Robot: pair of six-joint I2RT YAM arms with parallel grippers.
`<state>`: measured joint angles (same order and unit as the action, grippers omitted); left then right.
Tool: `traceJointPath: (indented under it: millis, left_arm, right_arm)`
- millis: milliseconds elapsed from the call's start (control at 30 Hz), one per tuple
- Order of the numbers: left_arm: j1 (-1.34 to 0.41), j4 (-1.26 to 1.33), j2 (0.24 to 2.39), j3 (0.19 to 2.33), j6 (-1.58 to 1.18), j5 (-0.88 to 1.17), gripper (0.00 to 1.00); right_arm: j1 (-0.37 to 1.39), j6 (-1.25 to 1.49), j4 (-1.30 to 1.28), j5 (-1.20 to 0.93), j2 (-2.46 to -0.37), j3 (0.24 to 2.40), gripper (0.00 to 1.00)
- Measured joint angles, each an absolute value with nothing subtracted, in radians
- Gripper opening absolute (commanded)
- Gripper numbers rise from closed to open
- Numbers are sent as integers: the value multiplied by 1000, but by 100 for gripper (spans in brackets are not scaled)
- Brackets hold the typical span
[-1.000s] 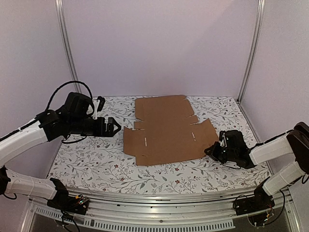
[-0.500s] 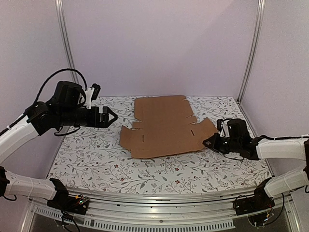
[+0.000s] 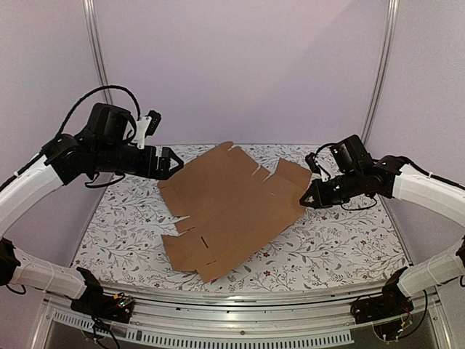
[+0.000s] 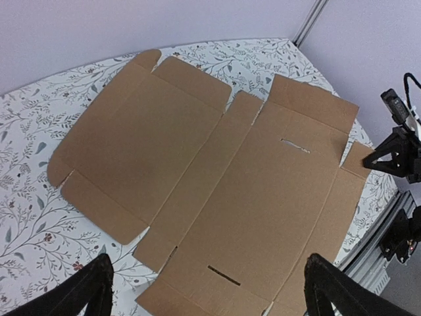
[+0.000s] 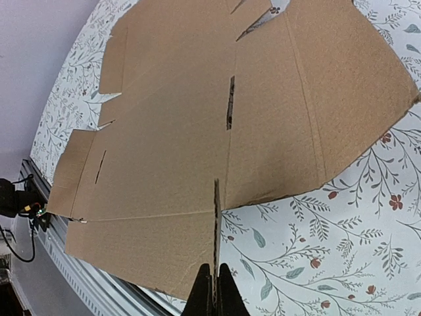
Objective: Fold the paper box
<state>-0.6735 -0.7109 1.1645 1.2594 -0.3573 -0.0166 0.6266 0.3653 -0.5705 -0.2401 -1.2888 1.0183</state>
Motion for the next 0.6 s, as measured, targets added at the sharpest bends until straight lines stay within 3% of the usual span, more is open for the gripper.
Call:
traceJointPath:
  millis: [600]
  left_arm:
    - [-731, -664, 1450, 1489, -84, 139, 100]
  right_arm:
    - [703, -11, -1099, -58, -1496, 1485, 0]
